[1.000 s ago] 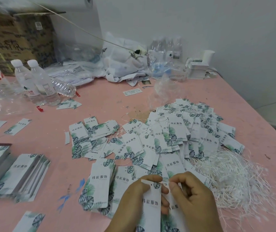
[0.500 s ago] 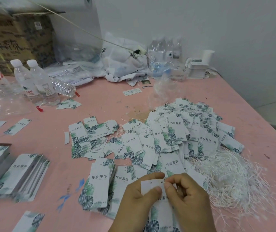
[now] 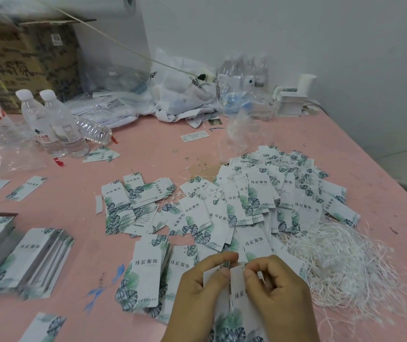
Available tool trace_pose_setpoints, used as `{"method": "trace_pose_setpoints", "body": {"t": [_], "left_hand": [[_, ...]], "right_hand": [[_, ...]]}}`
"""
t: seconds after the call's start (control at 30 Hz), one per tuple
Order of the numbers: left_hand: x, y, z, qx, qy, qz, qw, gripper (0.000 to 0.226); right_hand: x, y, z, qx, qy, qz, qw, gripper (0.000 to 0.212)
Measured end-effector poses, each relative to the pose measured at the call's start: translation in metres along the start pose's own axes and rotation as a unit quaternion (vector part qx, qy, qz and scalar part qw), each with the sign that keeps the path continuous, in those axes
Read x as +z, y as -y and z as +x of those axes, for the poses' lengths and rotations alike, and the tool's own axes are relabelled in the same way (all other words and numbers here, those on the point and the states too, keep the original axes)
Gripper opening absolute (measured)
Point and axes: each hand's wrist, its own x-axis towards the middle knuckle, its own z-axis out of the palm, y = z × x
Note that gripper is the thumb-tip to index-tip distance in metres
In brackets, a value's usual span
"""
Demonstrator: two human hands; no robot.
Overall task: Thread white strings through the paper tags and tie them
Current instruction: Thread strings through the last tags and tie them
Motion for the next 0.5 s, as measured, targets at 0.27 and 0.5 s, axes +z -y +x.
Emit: {"method": "trace_pose_setpoints", "body": {"t": [0.27, 0.5], "left_hand": [[-0.0029, -0.0028, 0.0044, -0.023, 0.014, -0.023, 0.999, 0.028], [-0.0043, -0.0023, 0.0033, 0.019, 0.027, 0.023, 0.999, 0.029]], "right_hand": [[-0.0008, 0.0011, -0.0013, 0.038, 0.048, 0.026, 0.998, 0.038], [-0.0076, 0.0028, 0.0026, 0.137, 0.13, 0.093, 0.978, 0.031]]}}
